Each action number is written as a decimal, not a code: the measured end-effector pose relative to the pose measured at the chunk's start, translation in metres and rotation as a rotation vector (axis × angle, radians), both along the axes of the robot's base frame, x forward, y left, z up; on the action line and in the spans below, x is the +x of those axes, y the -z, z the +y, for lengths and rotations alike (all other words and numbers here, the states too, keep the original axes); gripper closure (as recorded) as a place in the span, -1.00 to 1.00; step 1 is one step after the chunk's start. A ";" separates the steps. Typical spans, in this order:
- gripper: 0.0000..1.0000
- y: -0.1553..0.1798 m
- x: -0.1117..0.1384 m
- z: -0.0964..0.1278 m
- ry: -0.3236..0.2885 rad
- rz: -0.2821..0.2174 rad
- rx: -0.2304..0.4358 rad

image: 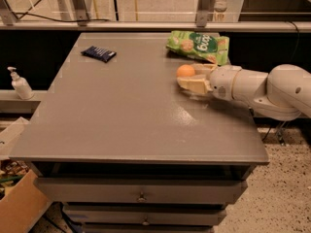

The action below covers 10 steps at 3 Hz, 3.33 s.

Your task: Move orange near green rice chip bag

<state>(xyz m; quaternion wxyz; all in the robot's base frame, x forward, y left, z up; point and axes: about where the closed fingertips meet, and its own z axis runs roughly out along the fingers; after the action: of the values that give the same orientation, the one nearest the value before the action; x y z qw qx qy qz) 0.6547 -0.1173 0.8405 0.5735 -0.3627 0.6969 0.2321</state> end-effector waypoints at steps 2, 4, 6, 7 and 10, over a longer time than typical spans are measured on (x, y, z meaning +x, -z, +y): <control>1.00 0.003 0.043 -0.022 0.051 -0.010 -0.041; 1.00 -0.002 0.079 -0.052 0.102 -0.023 -0.094; 1.00 0.001 0.089 -0.074 0.145 -0.012 -0.129; 0.66 0.005 0.089 -0.075 0.154 0.003 -0.131; -0.72 0.003 0.087 -0.071 0.149 0.017 -0.128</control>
Offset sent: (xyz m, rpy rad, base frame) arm 0.0748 -0.0441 -0.0032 -0.0817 -0.0155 -0.0924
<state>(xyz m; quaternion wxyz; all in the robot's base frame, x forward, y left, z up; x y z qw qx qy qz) 0.7421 -0.1886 0.8379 0.5588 -0.3440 0.7401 0.1469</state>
